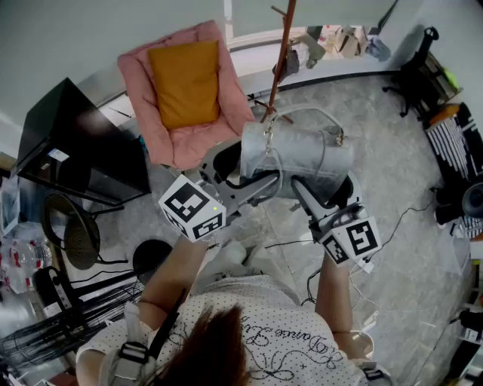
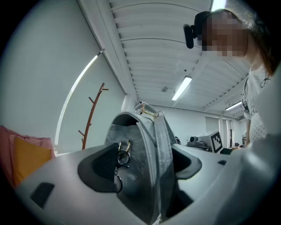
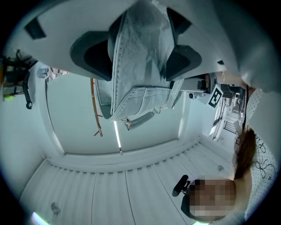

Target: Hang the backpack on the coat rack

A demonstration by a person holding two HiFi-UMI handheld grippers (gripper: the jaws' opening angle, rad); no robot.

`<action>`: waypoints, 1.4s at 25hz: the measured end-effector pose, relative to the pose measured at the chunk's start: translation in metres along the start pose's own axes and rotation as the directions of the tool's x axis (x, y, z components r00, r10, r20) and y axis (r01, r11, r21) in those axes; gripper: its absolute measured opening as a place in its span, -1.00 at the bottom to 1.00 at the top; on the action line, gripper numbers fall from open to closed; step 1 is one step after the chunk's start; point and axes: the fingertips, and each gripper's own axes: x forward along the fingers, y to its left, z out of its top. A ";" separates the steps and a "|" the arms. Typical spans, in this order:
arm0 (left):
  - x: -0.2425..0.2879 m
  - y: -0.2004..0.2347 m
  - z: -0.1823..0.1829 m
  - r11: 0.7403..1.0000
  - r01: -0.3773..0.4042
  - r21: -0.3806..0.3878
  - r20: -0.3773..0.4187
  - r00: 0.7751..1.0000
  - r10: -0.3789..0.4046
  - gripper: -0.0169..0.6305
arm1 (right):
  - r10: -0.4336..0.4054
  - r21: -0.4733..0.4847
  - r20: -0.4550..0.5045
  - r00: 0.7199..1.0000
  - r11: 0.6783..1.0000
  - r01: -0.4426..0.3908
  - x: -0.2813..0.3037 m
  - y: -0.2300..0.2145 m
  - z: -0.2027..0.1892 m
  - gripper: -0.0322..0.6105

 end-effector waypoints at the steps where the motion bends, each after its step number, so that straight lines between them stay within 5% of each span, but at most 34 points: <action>1: -0.002 0.002 0.001 1.000 0.003 0.002 0.001 1.000 -0.003 0.11 | -0.002 -0.001 -0.001 1.000 1.000 0.002 0.002 0.002 0.000 0.32; 22: -0.008 0.057 0.011 0.999 0.045 0.001 0.014 0.999 -0.045 0.11 | -0.044 0.042 0.043 0.998 0.998 0.042 0.053 0.004 0.001 0.29; 35: 0.094 0.123 0.006 1.000 -0.031 -0.002 0.024 0.999 0.031 0.11 | 0.038 0.042 0.050 0.998 0.998 -0.040 0.109 -0.111 -0.001 0.26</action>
